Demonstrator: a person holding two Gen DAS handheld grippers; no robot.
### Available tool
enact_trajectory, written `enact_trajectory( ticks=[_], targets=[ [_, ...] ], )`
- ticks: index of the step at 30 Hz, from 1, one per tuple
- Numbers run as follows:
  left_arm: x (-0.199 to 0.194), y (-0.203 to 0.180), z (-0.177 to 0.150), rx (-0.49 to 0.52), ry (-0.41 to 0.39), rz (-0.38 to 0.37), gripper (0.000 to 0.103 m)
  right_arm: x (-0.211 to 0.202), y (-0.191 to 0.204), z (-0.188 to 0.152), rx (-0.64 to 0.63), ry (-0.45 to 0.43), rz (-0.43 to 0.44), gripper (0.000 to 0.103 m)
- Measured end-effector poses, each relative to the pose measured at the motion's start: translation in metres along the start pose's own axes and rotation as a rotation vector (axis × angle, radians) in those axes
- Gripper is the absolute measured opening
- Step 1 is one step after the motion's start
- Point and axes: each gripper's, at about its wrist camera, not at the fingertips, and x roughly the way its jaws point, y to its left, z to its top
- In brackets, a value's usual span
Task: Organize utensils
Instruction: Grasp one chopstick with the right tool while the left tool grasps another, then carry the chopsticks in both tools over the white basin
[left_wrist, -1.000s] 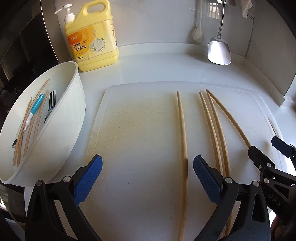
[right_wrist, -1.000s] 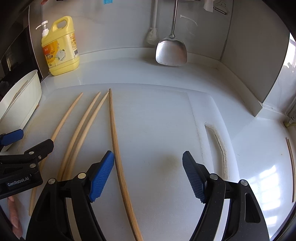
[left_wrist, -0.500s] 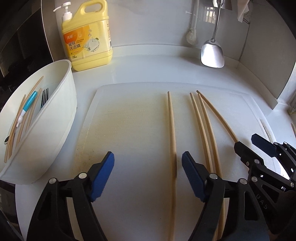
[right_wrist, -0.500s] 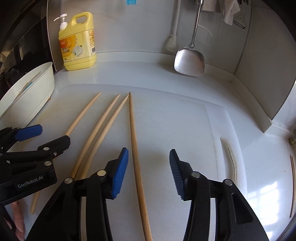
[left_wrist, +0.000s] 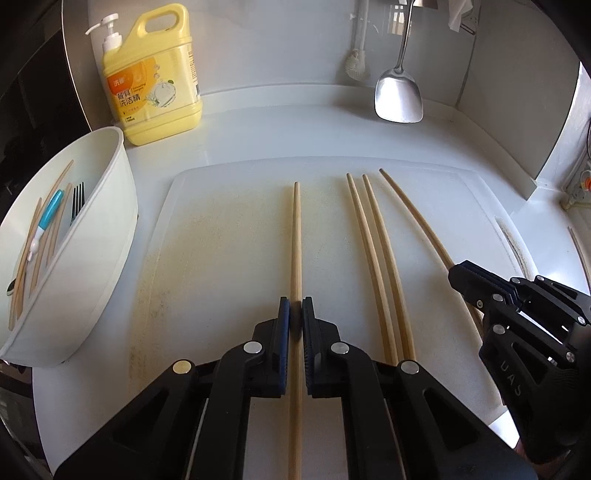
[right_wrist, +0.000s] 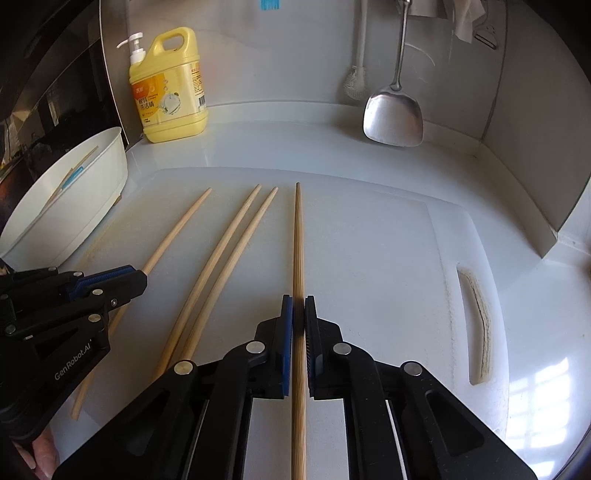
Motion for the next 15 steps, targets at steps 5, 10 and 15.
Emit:
enact_trajectory(
  ticks=[5, 10, 15],
  targets=[
    [-0.026, 0.007, 0.001, -0.042, -0.008, -0.026, 0.007, -0.023, -0.008, 0.002, 0.049, -0.019, 0.026, 0.006],
    [-0.067, 0.018, 0.010, -0.086, -0.043, -0.022, 0.007, -0.054, -0.008, 0.015, 0.070, -0.049, 0.074, 0.006],
    [-0.109, 0.041, 0.014, -0.141, -0.090, 0.027, 0.007, -0.082, 0.012, 0.041, 0.018, -0.113, 0.144, 0.007]
  ],
)
